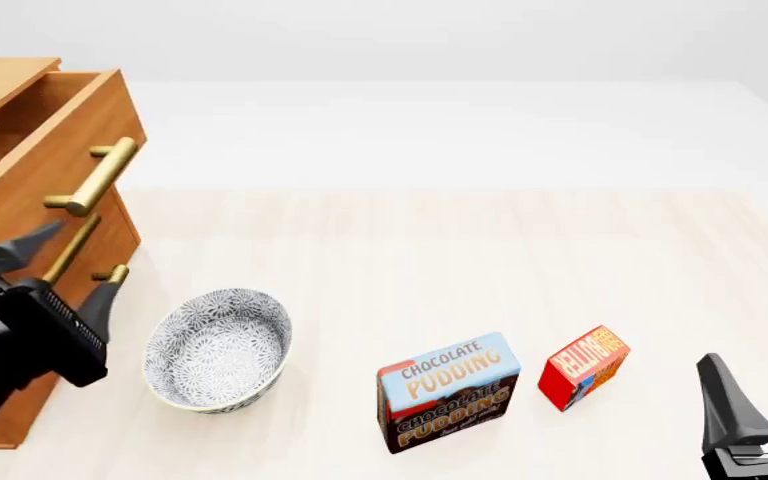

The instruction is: Put the butter at the back in the top drawer of the cabinet and close it.

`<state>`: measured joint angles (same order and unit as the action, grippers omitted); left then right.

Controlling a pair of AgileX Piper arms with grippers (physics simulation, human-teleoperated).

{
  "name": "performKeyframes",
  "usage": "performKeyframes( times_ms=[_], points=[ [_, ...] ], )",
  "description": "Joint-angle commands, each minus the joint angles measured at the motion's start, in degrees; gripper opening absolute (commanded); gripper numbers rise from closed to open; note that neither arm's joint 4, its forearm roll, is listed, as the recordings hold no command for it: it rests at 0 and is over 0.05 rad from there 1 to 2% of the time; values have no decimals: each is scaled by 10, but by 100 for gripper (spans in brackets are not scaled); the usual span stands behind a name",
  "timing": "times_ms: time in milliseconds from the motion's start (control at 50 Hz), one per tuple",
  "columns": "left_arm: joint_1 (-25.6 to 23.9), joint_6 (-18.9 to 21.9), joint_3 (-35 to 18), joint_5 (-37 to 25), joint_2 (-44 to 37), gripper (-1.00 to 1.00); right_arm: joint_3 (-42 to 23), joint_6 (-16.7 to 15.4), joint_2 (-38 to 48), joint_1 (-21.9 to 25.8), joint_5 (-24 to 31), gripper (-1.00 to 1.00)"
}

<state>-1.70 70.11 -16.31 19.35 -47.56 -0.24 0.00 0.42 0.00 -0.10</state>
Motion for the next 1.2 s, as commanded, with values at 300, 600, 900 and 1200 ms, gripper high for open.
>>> performKeyframes(
  times_ms=[300, 600, 900, 1200],
  points=[
    [-45, -148, -184, -350, 134, 100, 0, 0, 0, 0, 0, 100],
    [-67, -275, -350, -511, 87, 100, 0, 0, 0, 0, 0, 100],
    [-91, -494, -598, -697, -40, 100, 0, 0, 0, 0, 0, 100],
    [-80, -578, -654, -749, -81, 100, 0, 0, 0, 0, 0, 100]
  ],
)
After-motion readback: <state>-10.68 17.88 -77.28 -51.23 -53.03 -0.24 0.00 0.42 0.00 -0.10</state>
